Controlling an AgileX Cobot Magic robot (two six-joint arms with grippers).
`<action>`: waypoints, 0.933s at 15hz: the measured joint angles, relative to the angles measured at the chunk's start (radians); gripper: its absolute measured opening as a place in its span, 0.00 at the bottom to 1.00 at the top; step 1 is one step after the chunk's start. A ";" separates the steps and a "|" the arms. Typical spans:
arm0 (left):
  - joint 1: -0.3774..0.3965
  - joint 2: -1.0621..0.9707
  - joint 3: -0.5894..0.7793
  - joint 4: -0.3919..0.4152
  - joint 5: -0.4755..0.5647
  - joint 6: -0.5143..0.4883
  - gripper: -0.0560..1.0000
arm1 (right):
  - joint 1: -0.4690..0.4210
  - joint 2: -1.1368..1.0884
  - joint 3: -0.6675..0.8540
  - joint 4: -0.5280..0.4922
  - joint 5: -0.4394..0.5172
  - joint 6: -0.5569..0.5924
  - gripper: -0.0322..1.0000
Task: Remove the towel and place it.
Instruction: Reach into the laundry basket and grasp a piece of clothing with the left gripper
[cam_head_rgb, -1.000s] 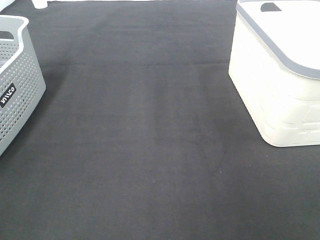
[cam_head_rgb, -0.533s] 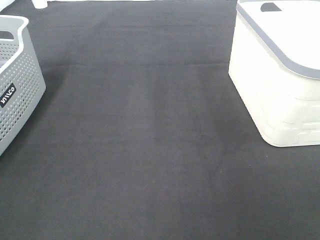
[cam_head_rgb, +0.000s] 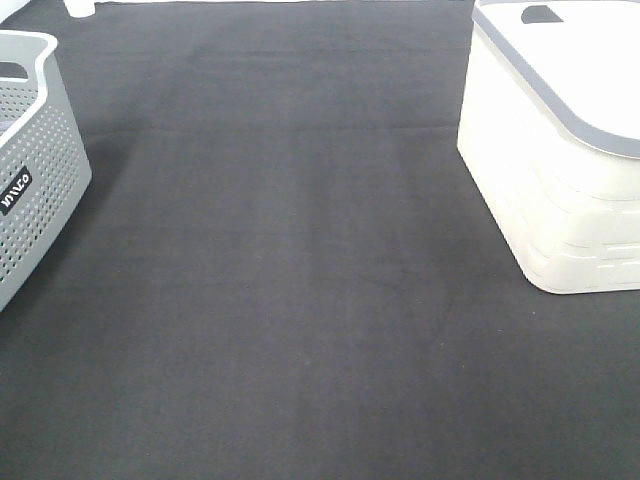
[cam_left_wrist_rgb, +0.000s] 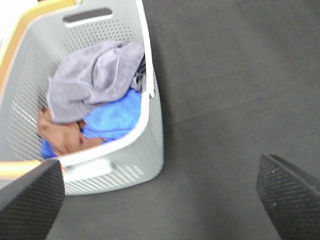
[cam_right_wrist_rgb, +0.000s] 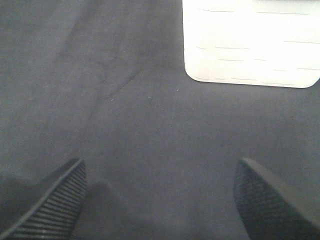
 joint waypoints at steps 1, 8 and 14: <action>0.000 0.086 -0.072 0.001 0.022 0.071 0.99 | 0.000 0.000 0.000 0.000 0.000 0.000 0.78; 0.001 0.612 -0.487 0.124 0.027 0.393 0.99 | 0.000 0.000 0.000 0.000 0.000 0.000 0.78; 0.103 1.058 -0.640 0.139 0.024 0.690 0.97 | 0.000 0.000 0.000 0.000 0.000 0.000 0.78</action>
